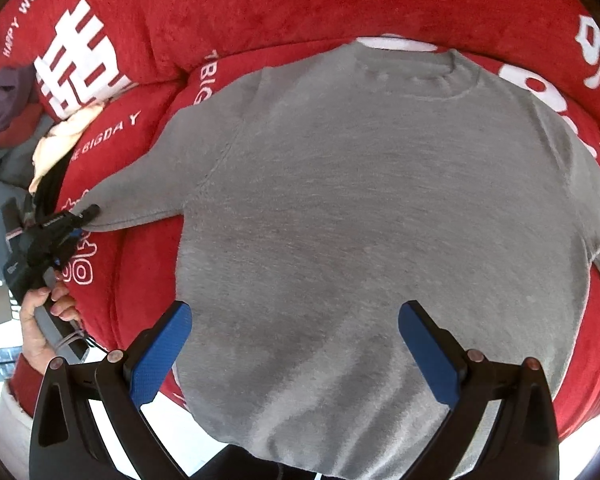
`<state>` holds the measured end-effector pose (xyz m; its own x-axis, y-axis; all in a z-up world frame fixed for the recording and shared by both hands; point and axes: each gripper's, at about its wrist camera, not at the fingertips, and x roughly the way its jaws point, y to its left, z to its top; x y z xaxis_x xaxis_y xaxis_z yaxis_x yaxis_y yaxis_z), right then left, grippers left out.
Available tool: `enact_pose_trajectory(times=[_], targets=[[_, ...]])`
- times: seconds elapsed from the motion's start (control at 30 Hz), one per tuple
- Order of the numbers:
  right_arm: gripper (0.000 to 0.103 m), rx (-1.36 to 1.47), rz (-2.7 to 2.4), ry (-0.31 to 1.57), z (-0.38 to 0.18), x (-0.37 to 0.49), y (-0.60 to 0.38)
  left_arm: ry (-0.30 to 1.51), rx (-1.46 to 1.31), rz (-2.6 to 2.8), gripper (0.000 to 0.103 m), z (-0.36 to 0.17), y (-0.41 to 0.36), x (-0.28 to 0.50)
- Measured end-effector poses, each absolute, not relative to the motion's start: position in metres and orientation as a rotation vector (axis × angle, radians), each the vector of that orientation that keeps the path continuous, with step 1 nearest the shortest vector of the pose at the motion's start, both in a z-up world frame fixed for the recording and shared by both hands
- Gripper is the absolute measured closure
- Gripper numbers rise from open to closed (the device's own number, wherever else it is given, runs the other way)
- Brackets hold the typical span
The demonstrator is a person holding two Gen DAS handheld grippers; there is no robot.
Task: Fold small clothes
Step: 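Grasp the grey sweater's sleeve cuff with the left gripper, then fold the held sleeve across the sweater body and open the left gripper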
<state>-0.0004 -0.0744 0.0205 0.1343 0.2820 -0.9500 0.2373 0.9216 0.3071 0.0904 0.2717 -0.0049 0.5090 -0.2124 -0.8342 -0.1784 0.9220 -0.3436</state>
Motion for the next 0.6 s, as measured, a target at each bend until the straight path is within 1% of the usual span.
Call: enact_pose_trajectory(times=[0.07,0.2,0.3,0.4,0.5,0.6], targets=[[0.000,0.449,0.021,1.444,0.020,-0.006,-0.083,1.013,-0.367,-0.081,0.097,0.014,0.248,0.094],[0.000,0.494,-0.008,1.419,0.020,-0.017,-0.109,0.946,-0.261,-0.275,0.097,0.057,0.162,0.093],[0.000,0.533,-0.039,1.393,0.023,-0.024,-0.137,0.949,-0.221,-0.403,0.097,0.066,0.095,0.091],[0.000,0.557,-0.077,1.357,0.030,-0.032,-0.165,0.986,-0.150,-0.514,0.097,0.058,0.018,0.082],[0.000,0.580,-0.129,1.336,0.032,-0.044,-0.198,1.042,-0.083,-0.577,0.097,0.037,-0.037,0.070],[0.000,0.611,-0.183,1.336,0.026,-0.060,-0.230,1.111,0.021,-0.538,0.097,0.007,-0.070,0.055]])
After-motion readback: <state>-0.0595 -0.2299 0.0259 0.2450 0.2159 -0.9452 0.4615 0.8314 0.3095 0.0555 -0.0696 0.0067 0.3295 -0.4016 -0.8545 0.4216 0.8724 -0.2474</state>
